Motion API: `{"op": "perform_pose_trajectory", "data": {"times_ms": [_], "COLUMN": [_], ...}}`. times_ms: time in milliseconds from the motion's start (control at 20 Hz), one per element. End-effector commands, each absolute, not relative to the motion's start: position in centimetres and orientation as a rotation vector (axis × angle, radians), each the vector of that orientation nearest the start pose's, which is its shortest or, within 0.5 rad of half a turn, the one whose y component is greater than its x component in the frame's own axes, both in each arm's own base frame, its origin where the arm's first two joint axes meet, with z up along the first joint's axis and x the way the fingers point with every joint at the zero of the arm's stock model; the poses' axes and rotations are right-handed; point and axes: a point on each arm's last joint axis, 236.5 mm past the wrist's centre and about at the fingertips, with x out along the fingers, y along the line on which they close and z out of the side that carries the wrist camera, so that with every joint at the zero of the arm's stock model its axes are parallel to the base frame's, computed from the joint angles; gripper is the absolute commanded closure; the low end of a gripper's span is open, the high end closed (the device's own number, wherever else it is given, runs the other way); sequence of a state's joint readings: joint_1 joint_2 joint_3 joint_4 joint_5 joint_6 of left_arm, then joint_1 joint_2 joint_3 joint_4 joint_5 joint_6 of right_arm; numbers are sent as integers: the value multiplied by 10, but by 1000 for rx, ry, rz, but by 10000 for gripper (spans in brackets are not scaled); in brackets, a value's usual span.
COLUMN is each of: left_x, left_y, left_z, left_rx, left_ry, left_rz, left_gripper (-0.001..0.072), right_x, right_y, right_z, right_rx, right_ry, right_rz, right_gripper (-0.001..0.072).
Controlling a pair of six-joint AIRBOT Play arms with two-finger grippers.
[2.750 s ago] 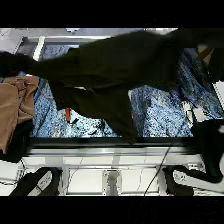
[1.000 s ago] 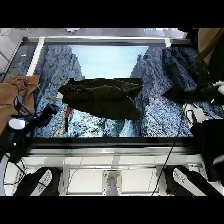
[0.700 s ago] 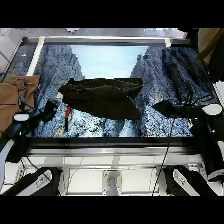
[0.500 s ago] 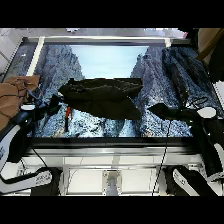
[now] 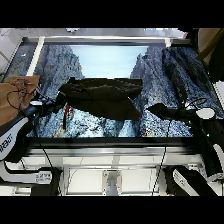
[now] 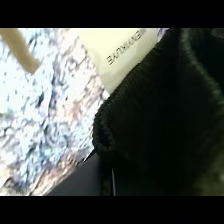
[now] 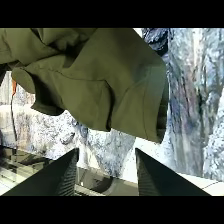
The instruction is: Fold the clothes and pants, and hang the long-sleeved shirts on hangers.
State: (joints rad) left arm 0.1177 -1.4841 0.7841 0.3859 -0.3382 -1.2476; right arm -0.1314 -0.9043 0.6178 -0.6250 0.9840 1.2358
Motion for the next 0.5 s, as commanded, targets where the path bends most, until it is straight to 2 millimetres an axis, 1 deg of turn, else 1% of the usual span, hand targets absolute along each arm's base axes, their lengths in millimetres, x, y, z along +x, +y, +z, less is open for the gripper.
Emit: {"op": "perform_pose_trajectory", "data": {"times_ms": [0, 50, 150, 200, 250, 300, 350, 400, 450], "left_x": [467, 465, 459, 455, 452, 451, 451, 451, 451], "left_y": [-24, -29, -41, -44, -44, -45, -46, -48, -50], "left_z": [-86, -81, -67, -61, -53, -46, -37, -28, -20], "left_rx": [-955, -951, -909, -864, -814, -792, -790, -787, -782], "left_ry": [833, 839, 860, 868, 868, 861, 847, 832, 818], "left_rz": [149, 126, 56, 25, 0, -15, -27, -38, -50], "left_gripper": [683, 683, 683, 683, 683, 683, 683, 683, 683], "right_x": [312, 306, 283, 274, 269, 268, 272, 279, 284], "right_y": [125, 128, 138, 143, 149, 156, 160, 160, 156], "right_z": [35, 37, 33, 24, 10, -6, -20, -35, -49], "right_rx": [735, 731, 717, 738, 792, 878, 991, 1088, 1143], "right_ry": [1024, 1037, 1098, 1119, 1124, 1110, 1083, 1040, 1014], "right_rz": [430, 451, 495, 482, 437, 377, 299, 211, 133], "right_gripper": [334, 334, 334, 334, 320, 251, 113, 103, 103]}}
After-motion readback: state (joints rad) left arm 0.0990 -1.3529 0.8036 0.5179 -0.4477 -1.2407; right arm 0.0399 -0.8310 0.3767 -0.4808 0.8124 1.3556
